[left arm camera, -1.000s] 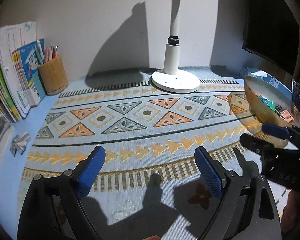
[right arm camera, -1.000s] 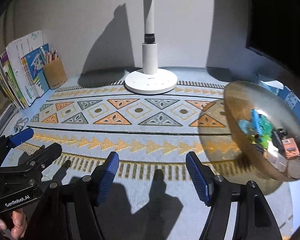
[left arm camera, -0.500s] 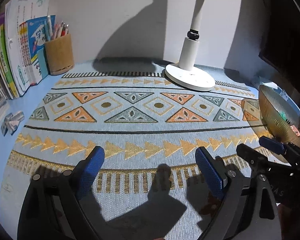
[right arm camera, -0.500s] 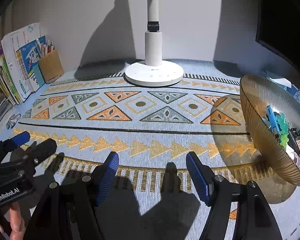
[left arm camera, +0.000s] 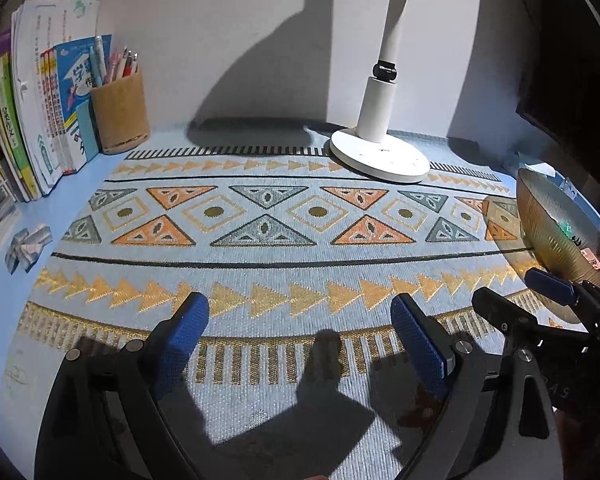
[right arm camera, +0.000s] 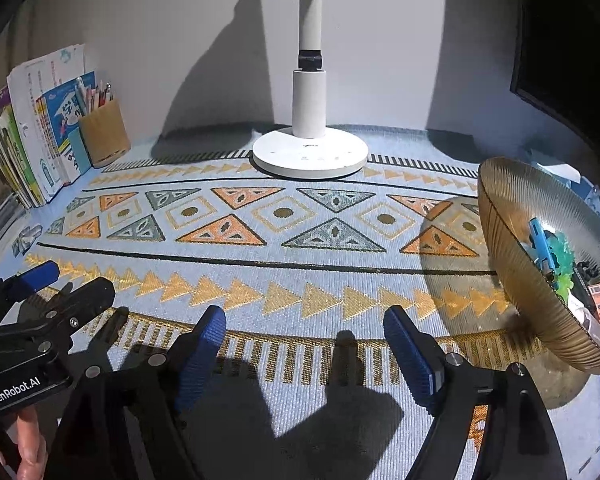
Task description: Organize rigid objects
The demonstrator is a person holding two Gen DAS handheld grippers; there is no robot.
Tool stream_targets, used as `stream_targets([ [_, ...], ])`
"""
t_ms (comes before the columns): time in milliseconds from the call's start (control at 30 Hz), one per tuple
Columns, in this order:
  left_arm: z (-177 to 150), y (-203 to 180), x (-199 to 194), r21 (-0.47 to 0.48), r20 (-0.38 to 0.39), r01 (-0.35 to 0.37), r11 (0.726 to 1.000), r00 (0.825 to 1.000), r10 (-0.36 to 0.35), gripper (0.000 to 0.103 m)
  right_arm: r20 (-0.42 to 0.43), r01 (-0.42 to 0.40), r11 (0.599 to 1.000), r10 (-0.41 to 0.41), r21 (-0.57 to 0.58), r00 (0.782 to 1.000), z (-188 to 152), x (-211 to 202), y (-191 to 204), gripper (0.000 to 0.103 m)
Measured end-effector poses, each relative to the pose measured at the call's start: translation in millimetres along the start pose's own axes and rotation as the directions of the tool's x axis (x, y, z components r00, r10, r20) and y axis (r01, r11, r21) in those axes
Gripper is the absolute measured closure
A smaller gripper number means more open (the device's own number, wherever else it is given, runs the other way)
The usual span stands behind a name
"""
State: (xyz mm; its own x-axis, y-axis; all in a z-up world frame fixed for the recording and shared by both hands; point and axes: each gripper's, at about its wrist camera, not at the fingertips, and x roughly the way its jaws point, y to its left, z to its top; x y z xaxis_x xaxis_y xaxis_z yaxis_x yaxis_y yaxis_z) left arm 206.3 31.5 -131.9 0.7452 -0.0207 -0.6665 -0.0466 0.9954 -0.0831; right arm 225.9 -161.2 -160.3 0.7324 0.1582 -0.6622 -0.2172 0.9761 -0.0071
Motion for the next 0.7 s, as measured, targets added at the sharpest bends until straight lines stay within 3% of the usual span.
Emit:
stream_targets([
  [700,-0.2,0.1,1.7,-0.004,-0.011,0.002,1.0,1.0,-0.002,0.011,-0.025,-0.004,1.0,0.004,0.022,1.0,-0.2,5.1,-2.4,0.023],
])
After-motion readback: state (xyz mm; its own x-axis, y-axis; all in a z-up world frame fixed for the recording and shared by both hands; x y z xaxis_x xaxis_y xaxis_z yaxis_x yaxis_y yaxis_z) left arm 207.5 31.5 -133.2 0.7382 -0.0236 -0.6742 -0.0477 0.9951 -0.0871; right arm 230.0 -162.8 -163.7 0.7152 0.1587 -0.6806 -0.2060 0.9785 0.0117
